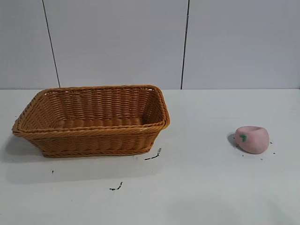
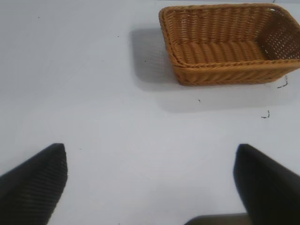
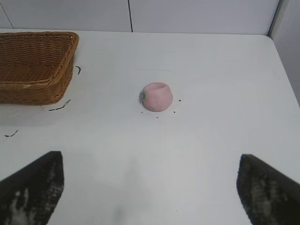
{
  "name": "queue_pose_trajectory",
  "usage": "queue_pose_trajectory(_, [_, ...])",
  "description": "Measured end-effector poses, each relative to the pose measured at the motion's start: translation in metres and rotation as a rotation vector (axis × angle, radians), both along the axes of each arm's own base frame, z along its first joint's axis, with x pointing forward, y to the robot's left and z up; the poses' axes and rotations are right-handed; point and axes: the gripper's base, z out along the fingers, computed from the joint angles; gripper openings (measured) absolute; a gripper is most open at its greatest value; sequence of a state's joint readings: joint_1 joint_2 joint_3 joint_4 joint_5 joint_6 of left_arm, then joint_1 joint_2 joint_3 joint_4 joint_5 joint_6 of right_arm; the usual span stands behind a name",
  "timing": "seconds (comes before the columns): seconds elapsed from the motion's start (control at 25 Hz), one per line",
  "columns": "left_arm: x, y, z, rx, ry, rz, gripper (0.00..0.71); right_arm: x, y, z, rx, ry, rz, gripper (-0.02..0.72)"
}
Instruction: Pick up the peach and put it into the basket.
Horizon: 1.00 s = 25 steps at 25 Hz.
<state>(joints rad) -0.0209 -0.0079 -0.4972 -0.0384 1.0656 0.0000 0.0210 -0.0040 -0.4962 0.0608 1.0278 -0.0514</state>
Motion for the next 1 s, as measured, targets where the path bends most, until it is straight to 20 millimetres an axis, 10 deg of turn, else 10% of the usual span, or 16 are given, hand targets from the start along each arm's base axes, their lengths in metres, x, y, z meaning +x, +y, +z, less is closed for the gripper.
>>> queue_pose_trajectory(0.52, [0.000,0.000,0.000,0.000,0.000,0.000,0.693,0.012,0.000,0.016,0.000,-0.004,-0.004,0.695])
queue_pose_trajectory(1.0, [0.000,0.000,0.000,0.000,0.000,0.000,0.693,0.173,0.003,0.038,-0.015,0.456,-0.011,0.695])
